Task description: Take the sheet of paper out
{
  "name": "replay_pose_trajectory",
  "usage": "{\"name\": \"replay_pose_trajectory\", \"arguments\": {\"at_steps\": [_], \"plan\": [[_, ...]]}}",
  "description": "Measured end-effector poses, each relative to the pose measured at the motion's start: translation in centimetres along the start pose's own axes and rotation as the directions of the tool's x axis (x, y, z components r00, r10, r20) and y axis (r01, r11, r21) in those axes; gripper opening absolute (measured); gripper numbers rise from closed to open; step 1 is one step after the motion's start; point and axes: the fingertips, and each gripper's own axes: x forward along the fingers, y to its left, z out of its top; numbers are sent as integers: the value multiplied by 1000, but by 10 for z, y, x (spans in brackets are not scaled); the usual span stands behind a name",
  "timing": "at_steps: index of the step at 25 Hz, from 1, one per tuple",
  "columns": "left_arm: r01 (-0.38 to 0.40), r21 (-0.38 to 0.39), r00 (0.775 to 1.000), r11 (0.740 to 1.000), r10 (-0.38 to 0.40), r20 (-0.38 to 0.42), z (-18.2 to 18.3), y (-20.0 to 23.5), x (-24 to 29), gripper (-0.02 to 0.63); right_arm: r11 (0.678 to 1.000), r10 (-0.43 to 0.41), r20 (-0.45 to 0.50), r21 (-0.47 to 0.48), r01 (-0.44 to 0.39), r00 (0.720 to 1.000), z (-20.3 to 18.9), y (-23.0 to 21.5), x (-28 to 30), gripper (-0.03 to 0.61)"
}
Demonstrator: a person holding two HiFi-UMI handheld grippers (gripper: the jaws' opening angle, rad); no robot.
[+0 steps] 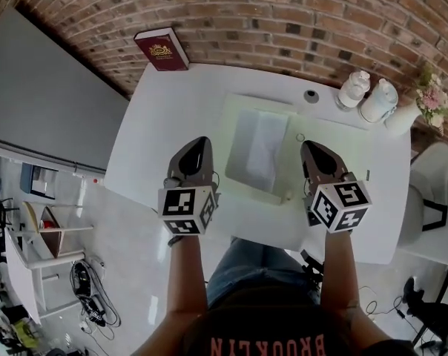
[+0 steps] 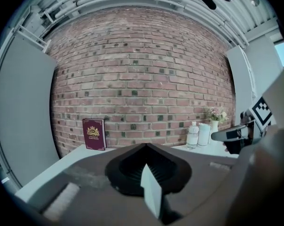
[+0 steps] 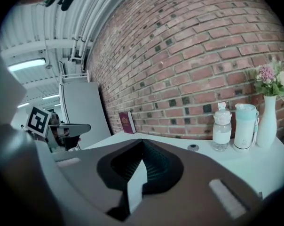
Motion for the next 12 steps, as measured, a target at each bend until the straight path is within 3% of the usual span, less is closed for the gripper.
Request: {"name": "replay_pose_trajectory", "arguments": {"at_steps": [7,12], "plan": [[25,-27,998,999,-26,-62,-24,30,31,-2,998,-31,-164,41,38,986,-48,-6,35,3],[40,-46,993,998,-45,-110,-45,48,48,-2,994,-56,-291,72,81,955,-84,-15,55,4]]}}
